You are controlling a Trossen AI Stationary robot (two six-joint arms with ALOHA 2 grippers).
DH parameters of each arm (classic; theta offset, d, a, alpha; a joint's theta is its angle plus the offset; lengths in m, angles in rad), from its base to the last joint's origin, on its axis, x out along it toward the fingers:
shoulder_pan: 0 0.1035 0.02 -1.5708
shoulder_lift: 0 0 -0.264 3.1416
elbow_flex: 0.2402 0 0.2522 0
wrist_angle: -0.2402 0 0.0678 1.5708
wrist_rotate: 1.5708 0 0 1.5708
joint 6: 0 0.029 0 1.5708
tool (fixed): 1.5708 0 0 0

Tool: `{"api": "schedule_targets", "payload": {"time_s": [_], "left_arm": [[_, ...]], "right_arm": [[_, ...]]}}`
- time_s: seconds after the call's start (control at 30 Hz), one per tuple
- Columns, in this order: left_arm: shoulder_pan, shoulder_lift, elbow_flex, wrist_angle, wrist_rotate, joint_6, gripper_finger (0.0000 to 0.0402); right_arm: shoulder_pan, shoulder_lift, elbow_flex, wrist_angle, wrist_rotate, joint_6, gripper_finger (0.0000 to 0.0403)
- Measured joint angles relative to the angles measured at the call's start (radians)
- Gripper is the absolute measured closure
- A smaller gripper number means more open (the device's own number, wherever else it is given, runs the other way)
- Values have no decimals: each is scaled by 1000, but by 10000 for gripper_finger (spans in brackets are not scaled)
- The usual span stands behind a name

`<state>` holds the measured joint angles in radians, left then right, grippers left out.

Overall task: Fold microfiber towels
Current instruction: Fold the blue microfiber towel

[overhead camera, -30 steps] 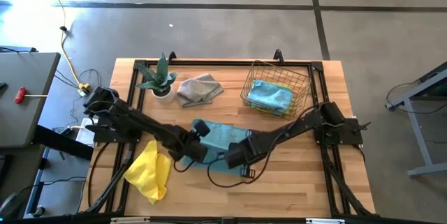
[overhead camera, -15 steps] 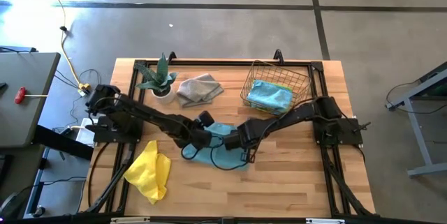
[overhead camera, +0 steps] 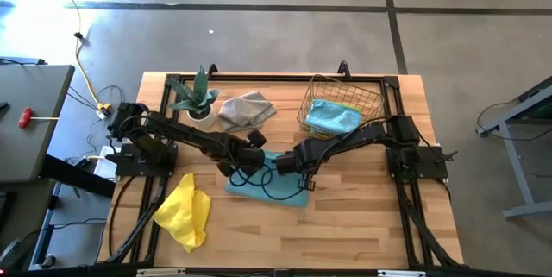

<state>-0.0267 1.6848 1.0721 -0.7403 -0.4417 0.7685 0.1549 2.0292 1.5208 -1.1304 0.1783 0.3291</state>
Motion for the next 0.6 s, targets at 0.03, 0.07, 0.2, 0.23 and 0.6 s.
{"api": "schedule_targets", "payload": {"time_s": [0.03,0.07,0.2,0.23,0.6], "left_arm": [[4,0,0,0,18,-12,400],[7,0,0,0,32,-27,398],[9,0,0,3,9,-93,373],[9,0,0,3,-12,-101,363],[9,0,0,-44,-431,-230,258]], "right_arm": [[-3,0,0,1,0,1,400],[-5,0,0,0,-3,2,396],[-5,0,0,0,-4,1,354],[-5,0,0,-2,-4,1,337],[7,-51,2,-123,8,104,221]]}}
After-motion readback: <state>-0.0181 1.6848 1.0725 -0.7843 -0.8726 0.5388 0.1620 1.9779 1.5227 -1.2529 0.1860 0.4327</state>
